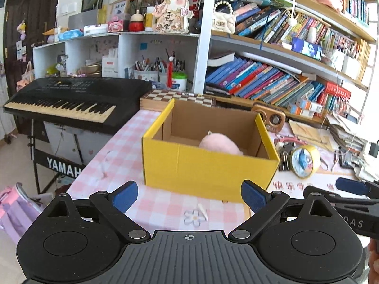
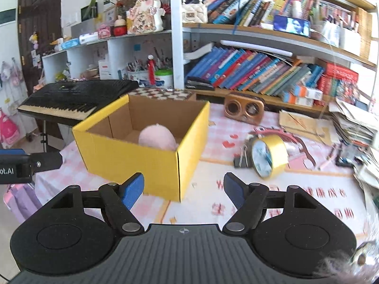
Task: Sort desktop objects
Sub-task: 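Withdraw both tools from the box back over the table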
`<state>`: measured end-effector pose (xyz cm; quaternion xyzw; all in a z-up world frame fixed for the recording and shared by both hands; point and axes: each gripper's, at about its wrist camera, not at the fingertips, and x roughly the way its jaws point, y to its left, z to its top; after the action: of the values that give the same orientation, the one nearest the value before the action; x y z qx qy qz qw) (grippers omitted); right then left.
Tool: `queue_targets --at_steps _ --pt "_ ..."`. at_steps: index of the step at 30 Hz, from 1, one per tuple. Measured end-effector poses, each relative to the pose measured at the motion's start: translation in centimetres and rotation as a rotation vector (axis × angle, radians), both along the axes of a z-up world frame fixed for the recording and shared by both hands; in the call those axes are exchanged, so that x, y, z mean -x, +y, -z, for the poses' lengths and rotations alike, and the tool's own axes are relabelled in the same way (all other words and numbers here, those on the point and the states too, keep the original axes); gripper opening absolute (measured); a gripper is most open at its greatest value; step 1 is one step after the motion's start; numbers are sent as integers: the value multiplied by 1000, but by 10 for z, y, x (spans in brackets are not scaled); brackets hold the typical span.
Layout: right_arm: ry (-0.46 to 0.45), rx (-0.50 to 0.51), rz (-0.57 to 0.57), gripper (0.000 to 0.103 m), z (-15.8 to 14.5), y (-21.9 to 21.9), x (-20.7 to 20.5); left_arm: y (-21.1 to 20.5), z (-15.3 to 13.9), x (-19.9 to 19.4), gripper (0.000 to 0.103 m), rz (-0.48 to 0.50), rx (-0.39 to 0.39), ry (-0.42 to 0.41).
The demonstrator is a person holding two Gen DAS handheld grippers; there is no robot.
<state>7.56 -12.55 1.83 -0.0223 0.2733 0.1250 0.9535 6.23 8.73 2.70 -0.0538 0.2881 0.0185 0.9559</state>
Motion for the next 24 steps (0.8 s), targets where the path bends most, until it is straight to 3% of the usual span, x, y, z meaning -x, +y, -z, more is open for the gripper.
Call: queue_targets --at_steps 11,24 --pt "58 18 6 74 26 5 46 -5 19 34 96 14 -12 65" --pt "73 33 55 76 30 -2 62 -18 32 49 96 77 -16 111"
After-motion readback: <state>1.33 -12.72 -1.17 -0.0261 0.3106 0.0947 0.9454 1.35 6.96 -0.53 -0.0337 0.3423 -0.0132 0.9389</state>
